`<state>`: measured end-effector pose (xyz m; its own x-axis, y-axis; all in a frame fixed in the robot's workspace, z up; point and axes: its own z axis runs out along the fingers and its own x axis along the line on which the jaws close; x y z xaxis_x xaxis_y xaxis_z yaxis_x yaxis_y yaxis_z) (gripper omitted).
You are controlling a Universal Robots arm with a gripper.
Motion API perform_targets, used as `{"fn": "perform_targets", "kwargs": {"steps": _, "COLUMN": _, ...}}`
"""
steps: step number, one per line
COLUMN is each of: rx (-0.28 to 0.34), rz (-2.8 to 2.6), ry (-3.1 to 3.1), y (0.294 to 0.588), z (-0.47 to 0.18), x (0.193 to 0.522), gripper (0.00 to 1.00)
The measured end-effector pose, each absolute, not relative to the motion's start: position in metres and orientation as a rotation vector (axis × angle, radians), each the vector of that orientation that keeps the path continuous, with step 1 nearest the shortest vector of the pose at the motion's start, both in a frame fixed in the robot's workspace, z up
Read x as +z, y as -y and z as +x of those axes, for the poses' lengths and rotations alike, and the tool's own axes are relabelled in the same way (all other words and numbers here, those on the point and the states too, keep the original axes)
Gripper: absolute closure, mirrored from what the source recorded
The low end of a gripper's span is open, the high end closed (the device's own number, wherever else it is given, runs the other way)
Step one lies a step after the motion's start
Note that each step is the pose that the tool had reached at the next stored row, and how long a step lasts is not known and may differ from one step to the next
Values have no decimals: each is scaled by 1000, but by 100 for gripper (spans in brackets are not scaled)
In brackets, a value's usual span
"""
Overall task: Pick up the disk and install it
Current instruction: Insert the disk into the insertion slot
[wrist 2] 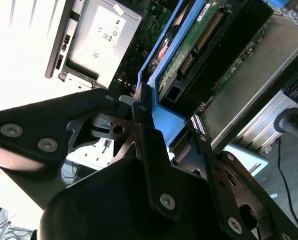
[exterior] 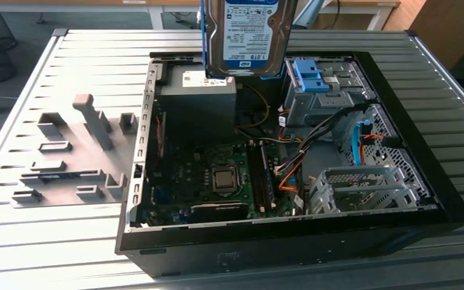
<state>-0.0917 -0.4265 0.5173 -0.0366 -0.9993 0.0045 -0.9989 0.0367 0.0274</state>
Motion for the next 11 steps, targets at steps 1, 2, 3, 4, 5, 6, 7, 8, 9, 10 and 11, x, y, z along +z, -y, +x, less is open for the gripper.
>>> {"fn": "perform_targets", "kwargs": {"steps": 1, "rx": -26, "rz": 2165, "ry": 2246, "y": 427, "z": -92, "x": 517, "gripper": 63}}
{"fn": "perform_targets", "kwargs": {"steps": 2, "rx": -26, "rz": 2165, "ry": 2246, "y": 427, "z": -92, "x": 517, "gripper": 63}}
{"fn": "perform_targets", "kwargs": {"steps": 3, "rx": -26, "rz": 2165, "ry": 2246, "y": 427, "z": -92, "x": 517, "gripper": 63}}
{"fn": "perform_targets", "kwargs": {"steps": 4, "rx": -26, "rz": 2165, "ry": 2246, "y": 427, "z": -92, "x": 517, "gripper": 63}}
{"fn": "perform_targets", "kwargs": {"steps": 5, "rx": -26, "rz": 2165, "ry": 2246, "y": 427, "z": -92, "x": 517, "gripper": 63}}
{"fn": "perform_targets", "kwargs": {"steps": 6, "rx": -26, "rz": 2165, "ry": 2246, "y": 427, "z": -92, "x": 517, "gripper": 63}}
{"fn": "perform_targets", "kwargs": {"steps": 7, "rx": -26, "rz": 2165, "ry": 2245, "y": 428, "z": -92, "x": 517, "gripper": 63}}
{"fn": "perform_targets", "kwargs": {"steps": 8, "rx": -26, "rz": 2165, "ry": 2246, "y": 428, "z": -92, "x": 517, "gripper": 63}}
{"fn": "perform_targets", "kwargs": {"steps": 9, "rx": -26, "rz": 2165, "ry": 2246, "y": 429, "z": -92, "x": 517, "gripper": 63}}
{"fn": "perform_targets", "kwargs": {"steps": 10, "rx": -26, "rz": 2165, "ry": 2246, "y": 431, "z": -92, "x": 517, "gripper": 63}}
{"fn": "perform_targets", "kwargs": {"steps": 11, "rx": -26, "rz": 2165, "ry": 2246, "y": 432, "z": -92, "x": 517, "gripper": 63}}
